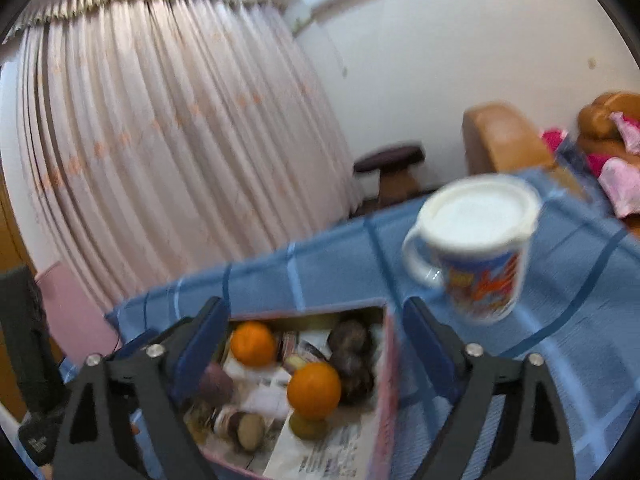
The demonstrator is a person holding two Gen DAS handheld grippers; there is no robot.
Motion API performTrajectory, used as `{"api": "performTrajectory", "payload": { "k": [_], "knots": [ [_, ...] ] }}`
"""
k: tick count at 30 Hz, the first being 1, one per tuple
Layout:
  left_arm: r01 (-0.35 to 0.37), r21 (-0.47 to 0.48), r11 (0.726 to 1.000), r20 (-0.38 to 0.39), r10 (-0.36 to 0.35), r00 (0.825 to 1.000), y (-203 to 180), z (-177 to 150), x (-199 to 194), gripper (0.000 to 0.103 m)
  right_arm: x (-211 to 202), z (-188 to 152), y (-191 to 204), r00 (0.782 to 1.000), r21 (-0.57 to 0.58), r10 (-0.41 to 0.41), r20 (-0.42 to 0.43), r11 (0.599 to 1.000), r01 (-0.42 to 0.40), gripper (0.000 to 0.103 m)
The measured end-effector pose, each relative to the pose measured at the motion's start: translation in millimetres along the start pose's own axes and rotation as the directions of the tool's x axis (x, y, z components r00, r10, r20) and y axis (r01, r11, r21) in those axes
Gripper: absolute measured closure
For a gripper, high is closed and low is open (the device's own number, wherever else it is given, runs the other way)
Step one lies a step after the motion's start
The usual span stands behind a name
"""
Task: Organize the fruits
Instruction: 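Open the right gripper to drop the orange while the left gripper releases the slice into the tin, then move both grippers back from the tin toward the orange and kiwi by the kettle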
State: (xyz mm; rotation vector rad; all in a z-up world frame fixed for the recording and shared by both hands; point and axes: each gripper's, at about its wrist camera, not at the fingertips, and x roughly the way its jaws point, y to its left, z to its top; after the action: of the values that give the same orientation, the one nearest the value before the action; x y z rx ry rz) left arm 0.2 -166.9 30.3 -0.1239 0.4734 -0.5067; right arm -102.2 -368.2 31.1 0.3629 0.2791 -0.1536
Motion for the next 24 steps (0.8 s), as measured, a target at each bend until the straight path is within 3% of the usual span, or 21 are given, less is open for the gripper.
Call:
{"api": "performTrajectory", "payload": {
  "k": [5,9,12,19,24],
  "knots": [
    [-0.088,-0.015,0.996,0.098,0.089,0.991,14,10,-21,0.018,-11,0,6,0.992,-0.038,-0.099,0.075,0.994,0.102,0.007],
    [-0.209,0.024,0.978,0.137,0.204,0.969,25,7,-34,0.018,-18,0,13,0.979,-0.073,-0.154,0.133,0.984,0.164,0.003],
    [-0.255,0.033,0.966,0.152,0.247,0.957,34,2,-41,0.018,-21,-2,14,0.970,-0.100,-0.187,0.154,0.974,0.204,0.003],
    [-0.328,0.067,0.942,0.150,0.315,0.937,42,-11,-41,0.018,-24,-8,20,0.956,-0.125,-0.236,0.175,0.958,0.260,0.003],
    [-0.325,0.092,0.941,0.132,0.312,0.941,48,-18,-44,0.018,-27,-14,31,0.957,-0.141,-0.233,0.170,0.956,0.258,0.003]
  ]
}}
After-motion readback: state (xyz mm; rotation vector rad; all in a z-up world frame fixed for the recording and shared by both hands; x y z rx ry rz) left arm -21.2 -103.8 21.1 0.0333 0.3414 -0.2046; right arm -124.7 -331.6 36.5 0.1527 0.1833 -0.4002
